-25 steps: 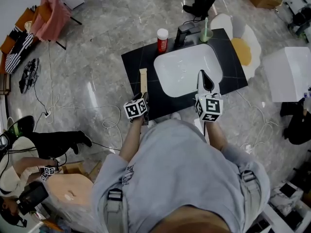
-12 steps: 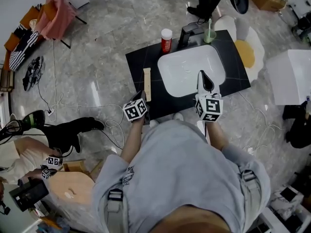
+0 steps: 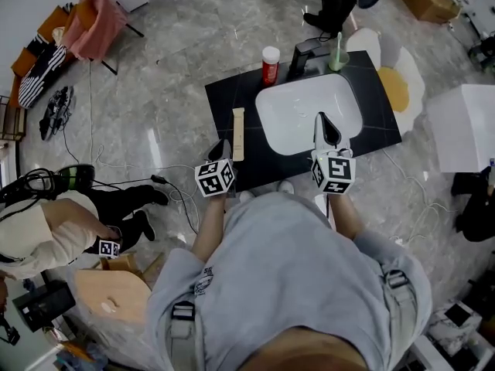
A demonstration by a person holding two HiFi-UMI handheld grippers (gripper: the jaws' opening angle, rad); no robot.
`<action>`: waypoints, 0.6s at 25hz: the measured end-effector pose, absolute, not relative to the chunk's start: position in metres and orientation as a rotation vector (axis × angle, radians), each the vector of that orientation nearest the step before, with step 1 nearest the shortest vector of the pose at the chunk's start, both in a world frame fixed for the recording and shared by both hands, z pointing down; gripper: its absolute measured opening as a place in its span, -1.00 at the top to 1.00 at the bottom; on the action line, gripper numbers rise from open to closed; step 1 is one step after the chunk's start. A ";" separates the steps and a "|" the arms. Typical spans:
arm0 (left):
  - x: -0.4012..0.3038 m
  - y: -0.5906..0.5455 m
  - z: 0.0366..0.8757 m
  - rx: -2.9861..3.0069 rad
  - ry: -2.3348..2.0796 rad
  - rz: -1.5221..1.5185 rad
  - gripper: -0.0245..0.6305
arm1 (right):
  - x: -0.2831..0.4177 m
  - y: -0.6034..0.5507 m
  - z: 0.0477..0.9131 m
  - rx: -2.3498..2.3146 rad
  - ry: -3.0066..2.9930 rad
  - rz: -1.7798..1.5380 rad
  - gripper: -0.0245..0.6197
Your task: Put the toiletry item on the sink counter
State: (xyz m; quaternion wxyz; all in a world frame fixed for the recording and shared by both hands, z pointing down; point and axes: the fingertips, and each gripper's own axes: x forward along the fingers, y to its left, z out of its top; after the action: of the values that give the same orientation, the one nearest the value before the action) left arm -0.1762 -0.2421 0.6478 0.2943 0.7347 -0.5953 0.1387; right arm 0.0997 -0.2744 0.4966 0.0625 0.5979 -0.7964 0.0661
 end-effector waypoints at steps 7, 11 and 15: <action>-0.171 -0.249 0.623 2.029 -1.585 0.315 0.91 | 0.096 -0.277 0.498 1.784 -2.411 0.195 0.91; -0.166 -0.253 0.604 2.079 -1.591 0.278 0.91 | 0.097 -0.279 0.498 1.781 -2.411 0.193 0.91; -0.164 -0.256 0.580 2.123 -1.595 0.218 0.91 | 0.096 -0.281 0.499 1.778 -2.416 0.195 0.91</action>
State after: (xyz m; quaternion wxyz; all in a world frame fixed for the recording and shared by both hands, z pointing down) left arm -0.1635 -0.2557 0.5803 0.2362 0.7743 -0.5817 0.0794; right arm 0.0960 -0.2813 0.4992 0.0678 0.5901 -0.8019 0.0648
